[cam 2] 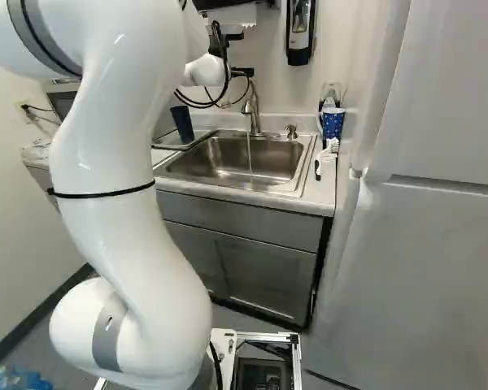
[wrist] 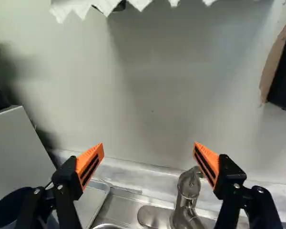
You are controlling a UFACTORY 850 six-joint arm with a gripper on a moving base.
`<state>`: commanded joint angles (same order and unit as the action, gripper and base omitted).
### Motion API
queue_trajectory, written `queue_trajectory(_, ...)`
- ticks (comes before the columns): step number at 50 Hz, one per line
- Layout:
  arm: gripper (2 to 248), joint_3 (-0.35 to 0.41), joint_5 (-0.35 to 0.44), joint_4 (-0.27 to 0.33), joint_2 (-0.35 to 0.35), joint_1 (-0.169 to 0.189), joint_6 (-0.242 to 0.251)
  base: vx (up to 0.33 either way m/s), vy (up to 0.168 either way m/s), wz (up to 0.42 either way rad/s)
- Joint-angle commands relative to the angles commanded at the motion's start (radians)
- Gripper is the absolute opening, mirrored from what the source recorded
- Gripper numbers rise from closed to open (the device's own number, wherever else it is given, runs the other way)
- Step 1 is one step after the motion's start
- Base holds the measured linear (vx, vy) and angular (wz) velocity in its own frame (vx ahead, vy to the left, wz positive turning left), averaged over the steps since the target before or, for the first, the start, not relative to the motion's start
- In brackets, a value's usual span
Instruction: Rinse the cup and place it in the tray
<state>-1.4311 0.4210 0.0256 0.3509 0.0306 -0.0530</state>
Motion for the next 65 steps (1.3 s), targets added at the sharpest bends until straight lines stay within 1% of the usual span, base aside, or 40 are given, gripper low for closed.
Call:
queue_trajectory(13,247,-0.035,-0.013,0.000,0.030,0.002,0.000,0.000,0.000,0.000)
queue_trajectory(26,247,-0.035,-0.046,0.000,0.030,0.002,0.000,0.000,0.000,0.000)
queue_trajectory(51,247,-0.031,-0.056,0.000,0.027,-0.003,0.000,0.000,0.000,0.000)
queue_trajectory(65,247,-0.023,-0.079,0.000,0.020,-0.006,0.000,0.000,0.000,0.000)
